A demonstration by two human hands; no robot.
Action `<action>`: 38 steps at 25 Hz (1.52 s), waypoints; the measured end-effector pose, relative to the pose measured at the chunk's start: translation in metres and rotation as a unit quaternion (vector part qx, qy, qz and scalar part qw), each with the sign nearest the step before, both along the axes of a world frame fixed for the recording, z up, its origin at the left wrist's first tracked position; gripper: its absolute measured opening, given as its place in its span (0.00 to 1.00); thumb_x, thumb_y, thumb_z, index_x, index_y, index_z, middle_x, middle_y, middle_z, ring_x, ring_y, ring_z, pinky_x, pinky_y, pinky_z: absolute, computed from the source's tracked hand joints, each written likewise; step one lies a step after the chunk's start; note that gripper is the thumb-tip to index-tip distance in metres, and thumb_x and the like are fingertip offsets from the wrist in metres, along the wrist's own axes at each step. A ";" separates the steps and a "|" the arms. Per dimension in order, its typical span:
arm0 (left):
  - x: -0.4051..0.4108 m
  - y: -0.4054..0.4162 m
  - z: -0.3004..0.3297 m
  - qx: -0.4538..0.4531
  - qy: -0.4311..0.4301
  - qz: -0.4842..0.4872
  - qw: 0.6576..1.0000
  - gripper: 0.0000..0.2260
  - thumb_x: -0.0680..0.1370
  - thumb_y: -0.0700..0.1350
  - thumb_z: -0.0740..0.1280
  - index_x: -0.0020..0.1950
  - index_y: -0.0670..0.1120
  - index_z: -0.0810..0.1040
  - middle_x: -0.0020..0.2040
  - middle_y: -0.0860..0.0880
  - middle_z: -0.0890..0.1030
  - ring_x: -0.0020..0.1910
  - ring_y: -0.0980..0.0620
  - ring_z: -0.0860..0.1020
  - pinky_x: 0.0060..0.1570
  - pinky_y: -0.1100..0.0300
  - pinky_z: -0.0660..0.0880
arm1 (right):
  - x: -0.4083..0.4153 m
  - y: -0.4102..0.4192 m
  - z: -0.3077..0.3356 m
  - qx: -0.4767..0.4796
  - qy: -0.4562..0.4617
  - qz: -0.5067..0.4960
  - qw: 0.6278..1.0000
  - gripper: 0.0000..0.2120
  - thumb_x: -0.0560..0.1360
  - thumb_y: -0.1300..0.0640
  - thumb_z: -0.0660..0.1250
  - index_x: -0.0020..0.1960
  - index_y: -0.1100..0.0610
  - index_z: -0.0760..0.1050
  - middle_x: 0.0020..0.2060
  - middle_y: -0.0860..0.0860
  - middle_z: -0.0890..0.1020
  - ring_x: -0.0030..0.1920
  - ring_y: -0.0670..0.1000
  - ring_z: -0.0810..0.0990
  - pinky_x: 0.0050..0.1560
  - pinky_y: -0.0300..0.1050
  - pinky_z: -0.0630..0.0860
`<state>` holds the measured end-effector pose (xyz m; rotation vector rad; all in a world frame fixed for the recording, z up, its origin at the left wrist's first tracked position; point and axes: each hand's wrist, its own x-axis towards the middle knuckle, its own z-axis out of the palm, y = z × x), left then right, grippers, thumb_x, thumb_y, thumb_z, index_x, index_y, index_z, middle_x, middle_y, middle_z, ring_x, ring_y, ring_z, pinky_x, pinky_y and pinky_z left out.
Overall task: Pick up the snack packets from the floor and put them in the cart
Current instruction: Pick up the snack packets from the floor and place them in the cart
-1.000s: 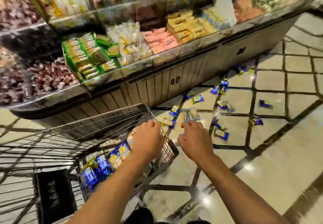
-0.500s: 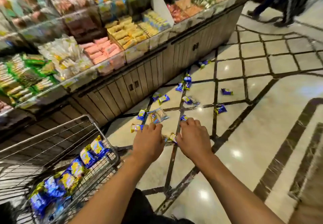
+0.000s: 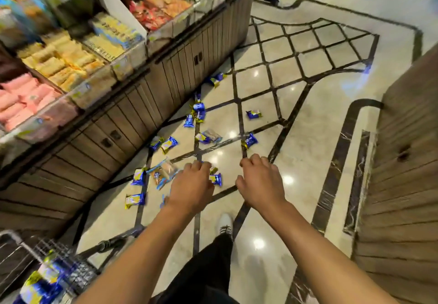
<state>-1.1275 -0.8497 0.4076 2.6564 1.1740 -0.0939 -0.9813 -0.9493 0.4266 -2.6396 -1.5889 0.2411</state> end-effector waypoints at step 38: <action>0.761 0.293 -0.016 -0.030 0.015 0.065 0.997 0.26 0.78 0.51 0.62 0.76 0.49 0.64 0.73 0.48 0.68 0.72 0.45 0.65 0.65 0.51 0.68 | 0.757 0.304 -0.015 0.005 0.059 0.040 0.997 0.24 0.76 0.47 0.62 0.70 0.53 0.70 0.66 0.53 0.73 0.67 0.56 0.69 0.66 0.52 0.67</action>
